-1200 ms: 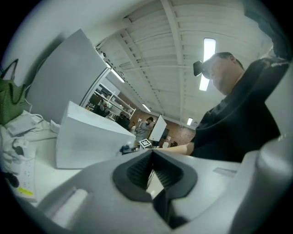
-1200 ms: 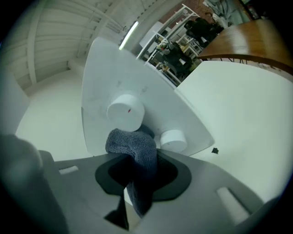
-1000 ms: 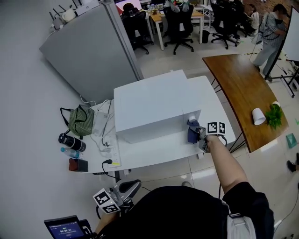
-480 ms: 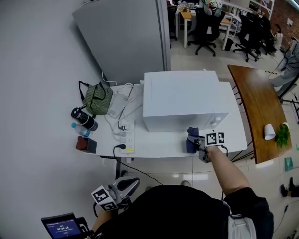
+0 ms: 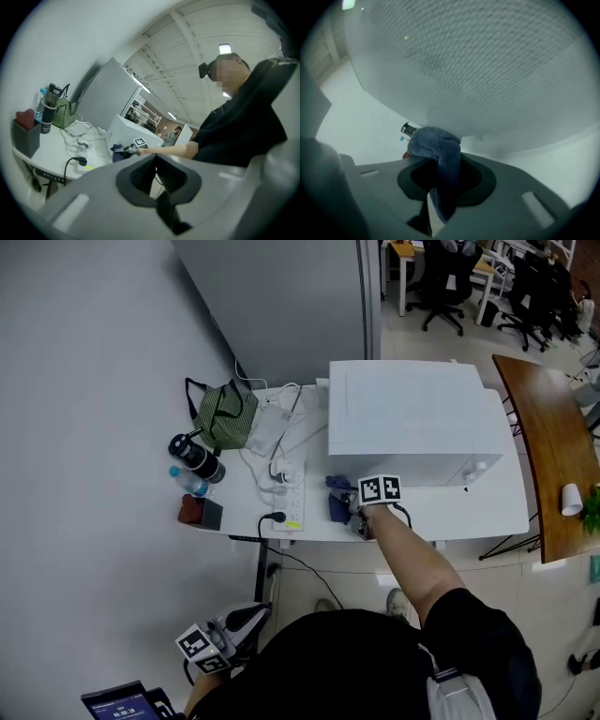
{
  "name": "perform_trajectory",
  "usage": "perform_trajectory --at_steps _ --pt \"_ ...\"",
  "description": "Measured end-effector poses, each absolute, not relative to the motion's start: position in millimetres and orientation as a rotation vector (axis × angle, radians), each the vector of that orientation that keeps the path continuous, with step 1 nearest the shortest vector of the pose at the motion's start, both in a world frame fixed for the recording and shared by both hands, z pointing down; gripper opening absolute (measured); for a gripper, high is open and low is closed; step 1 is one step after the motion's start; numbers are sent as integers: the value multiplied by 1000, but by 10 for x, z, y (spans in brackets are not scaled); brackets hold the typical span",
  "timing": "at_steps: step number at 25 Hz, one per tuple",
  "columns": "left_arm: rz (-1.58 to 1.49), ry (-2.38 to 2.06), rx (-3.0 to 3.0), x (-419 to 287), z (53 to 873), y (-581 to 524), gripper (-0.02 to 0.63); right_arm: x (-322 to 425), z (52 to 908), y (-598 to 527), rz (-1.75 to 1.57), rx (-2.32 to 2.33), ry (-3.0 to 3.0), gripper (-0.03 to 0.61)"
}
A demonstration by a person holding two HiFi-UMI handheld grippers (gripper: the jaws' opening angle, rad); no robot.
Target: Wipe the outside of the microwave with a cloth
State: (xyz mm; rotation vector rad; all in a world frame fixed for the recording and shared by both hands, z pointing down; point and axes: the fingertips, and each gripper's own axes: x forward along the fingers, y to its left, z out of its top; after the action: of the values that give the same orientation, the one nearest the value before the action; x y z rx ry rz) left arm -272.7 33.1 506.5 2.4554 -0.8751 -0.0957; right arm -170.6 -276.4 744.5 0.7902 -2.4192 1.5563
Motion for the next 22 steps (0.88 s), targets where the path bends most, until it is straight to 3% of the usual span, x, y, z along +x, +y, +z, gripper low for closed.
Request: perform_trajectory --at_steps 4,10,13,18,22 --pt "-99 -828 2478 -2498 5017 199 3 -856 7481 -2769 1578 914 -2393 92" --pt "-103 -631 2550 -1657 4919 -67 3 1151 7553 -2724 1594 1318 -2297 93" --pt "-87 -546 2572 -1267 4897 -118 3 1732 7536 -2705 1584 1446 -2274 93" --pt "-84 -479 2582 -977 4897 -125 3 1705 7438 -2652 1621 1412 -2321 92" --pt "-96 -532 2559 -1207 4936 -63 3 738 7459 -2495 1614 1081 -2382 92"
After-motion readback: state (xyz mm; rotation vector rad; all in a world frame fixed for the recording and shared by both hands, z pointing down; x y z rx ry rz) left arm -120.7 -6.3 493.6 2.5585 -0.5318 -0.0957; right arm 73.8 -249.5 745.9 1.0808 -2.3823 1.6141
